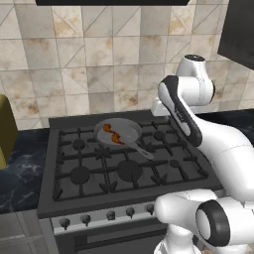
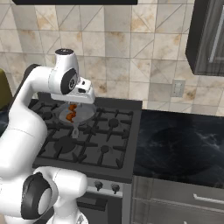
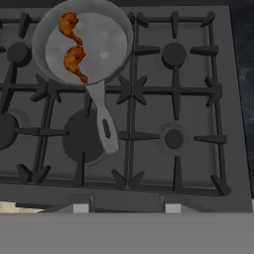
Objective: Take the chicken drumsticks from the pan and place one on each plate on the dining counter.
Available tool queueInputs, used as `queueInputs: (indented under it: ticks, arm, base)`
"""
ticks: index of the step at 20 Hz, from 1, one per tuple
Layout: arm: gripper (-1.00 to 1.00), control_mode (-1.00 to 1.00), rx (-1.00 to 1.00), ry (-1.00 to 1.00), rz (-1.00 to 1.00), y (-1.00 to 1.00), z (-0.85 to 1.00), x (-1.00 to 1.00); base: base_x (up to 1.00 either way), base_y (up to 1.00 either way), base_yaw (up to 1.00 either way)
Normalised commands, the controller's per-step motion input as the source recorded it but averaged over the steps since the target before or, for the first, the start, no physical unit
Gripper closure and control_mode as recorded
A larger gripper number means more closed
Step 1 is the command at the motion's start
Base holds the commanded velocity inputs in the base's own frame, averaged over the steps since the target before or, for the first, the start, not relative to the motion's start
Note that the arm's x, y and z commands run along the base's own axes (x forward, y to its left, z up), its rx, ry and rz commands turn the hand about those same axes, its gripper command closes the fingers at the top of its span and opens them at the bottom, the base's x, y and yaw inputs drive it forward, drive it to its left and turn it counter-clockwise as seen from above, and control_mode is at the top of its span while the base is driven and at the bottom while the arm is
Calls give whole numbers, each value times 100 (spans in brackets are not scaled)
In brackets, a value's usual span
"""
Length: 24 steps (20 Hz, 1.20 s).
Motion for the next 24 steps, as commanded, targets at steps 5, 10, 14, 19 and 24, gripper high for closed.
queueInputs:
  ticks: [5,10,14,19,24]
  arm:
    - [-100,-100,-11,3,0,5,-13,-4]
    - [-100,-100,-1,0,-1,48,-32,5]
    - [-100,-100,0,0,-5,56,-23,32]
    - [-100,-100,0,0,-2,59,-29,45]
    - [-100,-100,0,0,0,48,-23,50]
  base:
    - [0,0,0]
    - [0,0,0]
    - [0,0,0]
    - [0,0,0]
    - [0,0,0]
